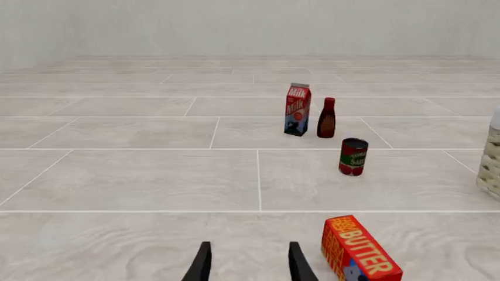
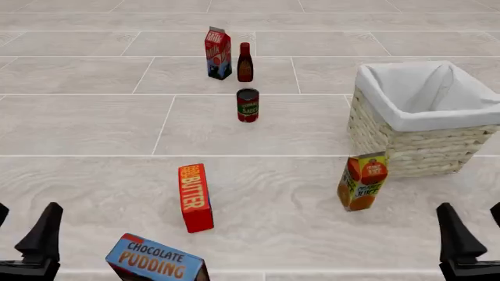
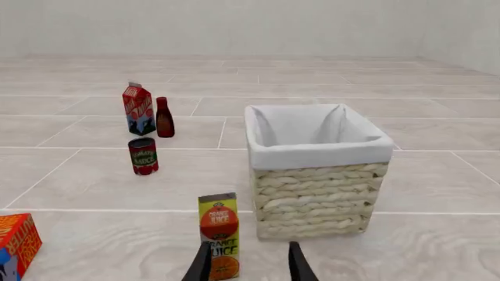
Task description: Pick the tomato sauce and place it in the basket.
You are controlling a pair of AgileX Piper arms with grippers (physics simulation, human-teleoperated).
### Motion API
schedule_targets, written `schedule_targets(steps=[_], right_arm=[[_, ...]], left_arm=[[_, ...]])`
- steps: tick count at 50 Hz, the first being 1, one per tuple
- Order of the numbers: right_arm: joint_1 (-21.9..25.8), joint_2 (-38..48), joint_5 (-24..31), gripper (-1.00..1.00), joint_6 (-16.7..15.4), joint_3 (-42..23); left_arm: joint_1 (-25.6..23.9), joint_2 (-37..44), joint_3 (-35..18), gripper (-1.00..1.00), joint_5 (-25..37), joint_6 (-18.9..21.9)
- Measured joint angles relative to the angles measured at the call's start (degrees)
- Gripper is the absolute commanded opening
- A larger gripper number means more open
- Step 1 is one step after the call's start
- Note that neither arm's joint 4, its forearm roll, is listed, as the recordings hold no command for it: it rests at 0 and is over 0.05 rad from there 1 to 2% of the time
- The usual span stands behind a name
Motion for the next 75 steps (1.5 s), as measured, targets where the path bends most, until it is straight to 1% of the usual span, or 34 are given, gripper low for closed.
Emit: schedule_targets(steps=[7,15,39,62,75], right_arm=[[0.5,1.6,-0.8,1.0,-0.8,-0.5],[1.4,6.8,-4.2,1.0,-2.4,-1.5],[5.6,30.4,-17.6,1.0,-6.1,-8.5],[11.3,50.3,-25.6,1.0,-8.3,-17.0],[14.9,59.2,-27.7,1.0,-8.9,-22.2]], left_arm=[[0.0,0.1,-0.1,1.0,0.0,0.0],[0.0,0.2,-0.1,1.0,-0.1,0.0],[0.0,0.3,-0.1,1.0,-0.1,0.0],[0.0,0.3,-0.1,1.0,-0.1,0.0],[0.0,0.3,-0.1,1.0,-0.1,0.0]])
